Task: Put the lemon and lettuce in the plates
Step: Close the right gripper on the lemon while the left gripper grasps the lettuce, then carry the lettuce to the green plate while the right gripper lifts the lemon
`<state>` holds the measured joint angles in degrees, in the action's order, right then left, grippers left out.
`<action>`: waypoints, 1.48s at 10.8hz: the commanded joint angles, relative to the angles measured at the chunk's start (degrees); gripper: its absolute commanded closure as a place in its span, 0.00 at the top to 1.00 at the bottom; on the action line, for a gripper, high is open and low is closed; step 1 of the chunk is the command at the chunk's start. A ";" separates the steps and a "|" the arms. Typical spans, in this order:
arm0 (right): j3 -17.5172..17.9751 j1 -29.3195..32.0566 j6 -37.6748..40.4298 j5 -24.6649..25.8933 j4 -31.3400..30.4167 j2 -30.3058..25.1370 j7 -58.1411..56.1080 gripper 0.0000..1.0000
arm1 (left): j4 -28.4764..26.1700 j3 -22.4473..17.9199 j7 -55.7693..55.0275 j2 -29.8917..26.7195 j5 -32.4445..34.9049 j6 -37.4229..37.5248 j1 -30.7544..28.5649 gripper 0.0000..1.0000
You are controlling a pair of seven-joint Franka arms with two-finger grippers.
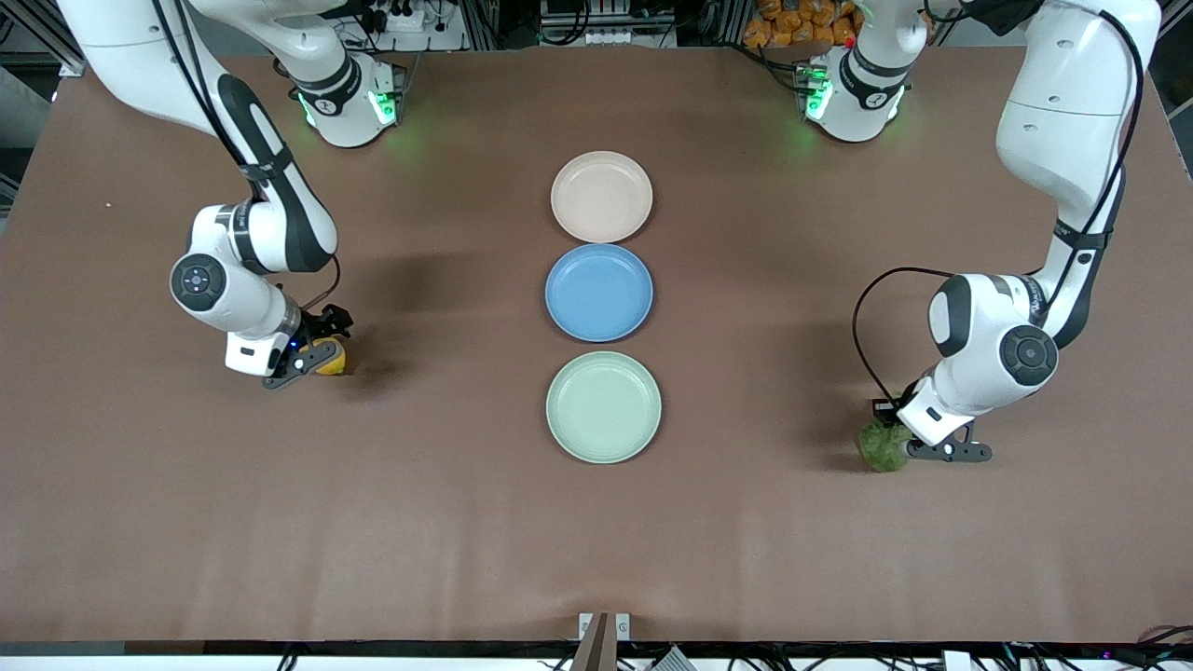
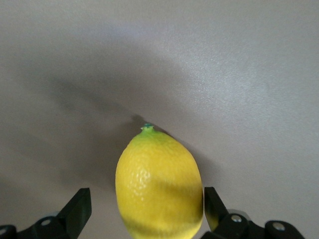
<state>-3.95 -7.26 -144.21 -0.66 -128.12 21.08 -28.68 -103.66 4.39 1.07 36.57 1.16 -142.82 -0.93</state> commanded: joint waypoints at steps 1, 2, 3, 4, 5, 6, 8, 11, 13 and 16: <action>0.34 0.41 -1.16 0.30 0.15 1.24 -1.11 0.91 | 1.00 -0.08 -0.19 -1.93 1.03 3.23 0.75 0.00; 0.26 0.76 -1.86 0.39 0.15 1.50 -2.86 0.54 | 2.49 -0.08 -0.28 -2.38 1.03 5.42 1.45 0.00; 0.34 1.20 -1.95 0.30 0.15 1.86 -3.83 0.30 | 3.98 -0.08 -0.28 -2.73 1.03 7.45 1.54 0.00; 0.35 1.20 -1.95 0.30 0.15 1.95 -3.93 0.10 | 5.39 0.01 -0.28 -3.17 1.03 9.47 1.72 0.00; 0.35 1.20 -1.86 0.30 0.15 1.86 -3.84 0.00 | 7.75 -0.08 -0.89 -3.52 0.95 12.79 3.46 0.00; 0.35 1.29 -1.69 0.30 0.15 1.86 -3.84 0.00 | 9.77 -0.08 -1.33 -3.52 0.77 15.53 4.26 0.00; 0.52 1.20 1.63 -0.39 0.06 1.16 -3.14 0.00 | 12.51 0.10 -3.53 -3.70 0.68 18.44 5.66 0.00; 0.70 0.85 5.50 -0.58 0.06 -1.56 -2.79 0.00 | 14.98 0.01 -6.76 -4.13 0.15 19.95 11.54 0.00; 1.74 -0.55 10.59 -1.36 0.06 -4.80 2.63 0.00 | 15.16 0.01 -10.37 -4.93 0.07 20.30 16.29 0.00; 1.75 -4.76 16.58 -1.81 0.06 -9.55 10.02 0.00 | 16.46 0.18 -19.75 -4.41 -0.81 20.21 22.96 0.00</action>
<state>-2.38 -9.42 -131.50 -1.37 -126.96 16.44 -23.88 -88.34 5.10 -11.84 32.45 1.13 -123.81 17.62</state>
